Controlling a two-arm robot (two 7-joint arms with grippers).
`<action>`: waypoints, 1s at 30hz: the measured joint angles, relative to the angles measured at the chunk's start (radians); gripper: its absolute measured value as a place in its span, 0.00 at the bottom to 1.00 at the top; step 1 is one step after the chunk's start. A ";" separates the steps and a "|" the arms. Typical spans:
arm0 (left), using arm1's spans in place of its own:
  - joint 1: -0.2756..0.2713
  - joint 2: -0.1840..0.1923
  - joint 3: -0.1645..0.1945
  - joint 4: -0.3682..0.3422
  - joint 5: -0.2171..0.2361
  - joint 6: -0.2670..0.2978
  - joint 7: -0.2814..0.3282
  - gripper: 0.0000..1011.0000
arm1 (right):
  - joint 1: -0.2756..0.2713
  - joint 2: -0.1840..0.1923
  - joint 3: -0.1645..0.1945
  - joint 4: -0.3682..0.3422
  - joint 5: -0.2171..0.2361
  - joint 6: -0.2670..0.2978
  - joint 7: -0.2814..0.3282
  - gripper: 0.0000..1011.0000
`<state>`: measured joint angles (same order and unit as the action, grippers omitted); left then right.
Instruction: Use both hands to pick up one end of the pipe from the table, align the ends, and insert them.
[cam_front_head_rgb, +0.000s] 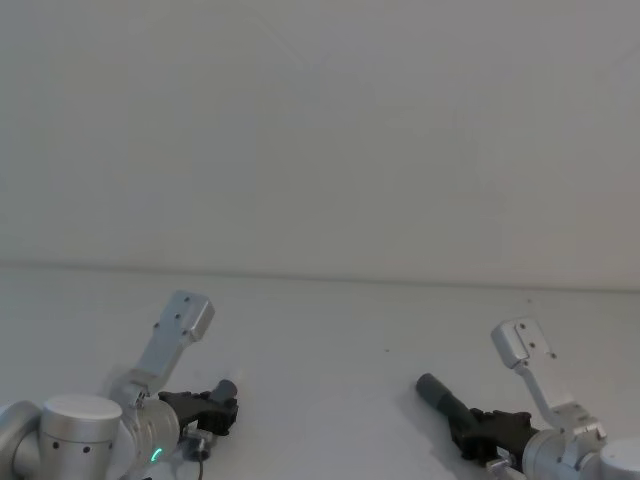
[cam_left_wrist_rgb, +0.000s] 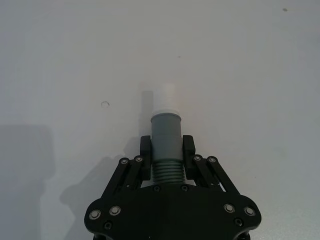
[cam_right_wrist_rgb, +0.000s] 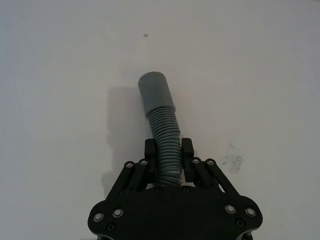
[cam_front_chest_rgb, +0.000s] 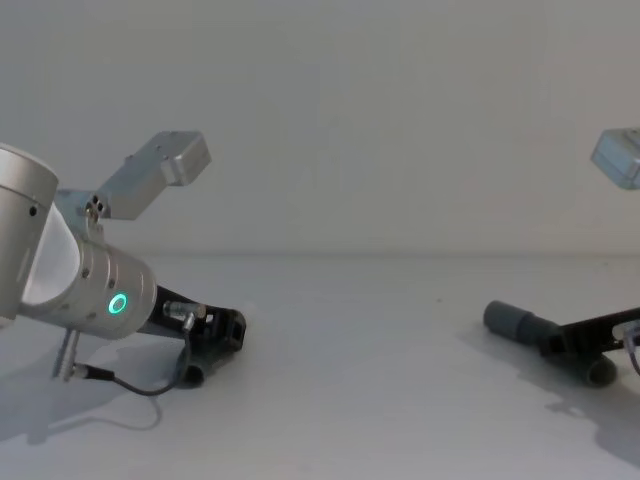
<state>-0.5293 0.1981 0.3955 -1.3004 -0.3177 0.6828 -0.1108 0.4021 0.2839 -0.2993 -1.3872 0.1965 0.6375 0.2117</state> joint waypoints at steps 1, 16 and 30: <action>0.000 0.000 0.000 0.000 0.000 0.000 0.000 0.32 | 0.000 0.000 0.000 0.000 0.000 0.000 0.000 0.29; -0.002 0.001 0.002 0.001 0.002 0.000 -0.003 0.32 | 0.000 0.000 0.000 0.000 0.000 0.000 0.001 0.20; -0.037 0.039 0.064 -0.001 0.027 -0.014 -0.104 0.32 | -0.030 0.060 -0.009 -0.048 0.006 -0.076 0.099 0.20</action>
<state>-0.5667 0.2368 0.4596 -1.3013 -0.2904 0.6685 -0.2148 0.3721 0.3438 -0.3087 -1.4347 0.2028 0.5615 0.3105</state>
